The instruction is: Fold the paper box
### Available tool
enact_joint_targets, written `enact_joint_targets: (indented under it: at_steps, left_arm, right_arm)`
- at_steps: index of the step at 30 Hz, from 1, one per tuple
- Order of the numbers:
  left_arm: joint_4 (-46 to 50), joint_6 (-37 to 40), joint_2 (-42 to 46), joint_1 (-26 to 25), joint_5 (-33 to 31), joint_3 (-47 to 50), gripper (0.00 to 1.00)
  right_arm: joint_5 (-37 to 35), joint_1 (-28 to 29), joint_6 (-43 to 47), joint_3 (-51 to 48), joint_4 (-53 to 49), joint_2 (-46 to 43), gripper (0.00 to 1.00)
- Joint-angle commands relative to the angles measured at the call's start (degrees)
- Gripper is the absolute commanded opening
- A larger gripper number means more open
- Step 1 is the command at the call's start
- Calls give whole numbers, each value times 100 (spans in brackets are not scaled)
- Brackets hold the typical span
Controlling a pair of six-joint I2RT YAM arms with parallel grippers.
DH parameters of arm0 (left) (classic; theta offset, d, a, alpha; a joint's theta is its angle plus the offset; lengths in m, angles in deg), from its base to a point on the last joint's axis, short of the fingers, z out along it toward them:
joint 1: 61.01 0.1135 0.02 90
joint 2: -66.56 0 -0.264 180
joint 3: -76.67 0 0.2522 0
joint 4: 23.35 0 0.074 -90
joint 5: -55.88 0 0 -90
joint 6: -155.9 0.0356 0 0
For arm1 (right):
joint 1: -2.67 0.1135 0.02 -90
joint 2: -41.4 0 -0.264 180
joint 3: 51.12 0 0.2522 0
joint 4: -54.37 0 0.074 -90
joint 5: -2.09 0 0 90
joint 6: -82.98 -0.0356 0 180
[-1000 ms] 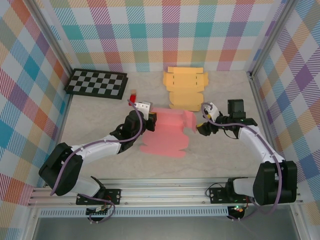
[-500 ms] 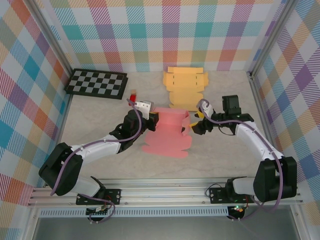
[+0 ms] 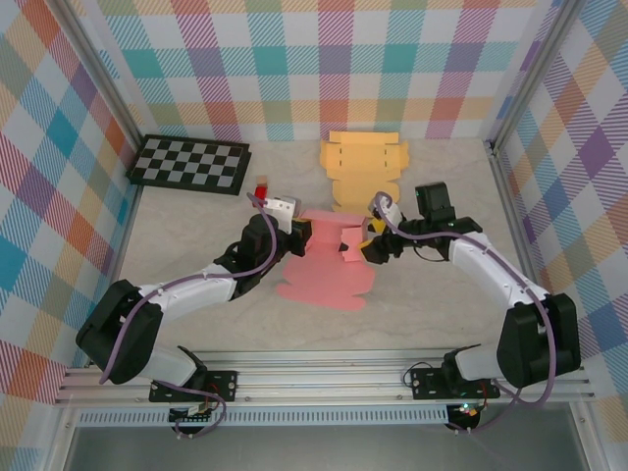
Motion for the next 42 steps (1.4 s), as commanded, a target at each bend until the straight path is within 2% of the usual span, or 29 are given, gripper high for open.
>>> enact_joint_targets:
  at_steps: [1, 8, 13, 17, 22, 29, 34, 36, 42]
  left_arm:
    - [-143, -95, 69, -6, -6, -8, 0]
    - [-103, -84, 153, -6, -276, 80, 0]
    - [-110, -103, 175, -6, -353, 96, 0]
    - [-110, -112, 255, -6, -405, 136, 0]
    - [-128, -134, 303, -13, -416, 171, 0]
    - [-189, -235, 276, -76, -369, 168, 0]
    - [-74, -235, 275, -138, -458, 124, 0]
    - [-5, -227, 274, -147, -496, 87, 0]
    - [246, -302, 327, -205, -750, -2, 0]
  right_arm:
    - [-170, 128, -451, 271, 304, 132, 75]
    - [-507, 357, -1158, 527, 394, 328, 74]
    - [-1213, 578, -1451, 672, 389, 473, 72]
    - [-1632, 619, -1616, 662, 446, 486, 65]
    - [-2250, 640, -1967, 711, 442, 543, 62]
    - [-2574, 819, -2297, 593, 839, 617, 55]
    - [-3048, 982, -2644, 649, 991, 677, 37]
    - [-3358, 1014, -2761, 719, 973, 730, 24]
    - [-4315, 1050, -3164, 866, 872, 916, 0]
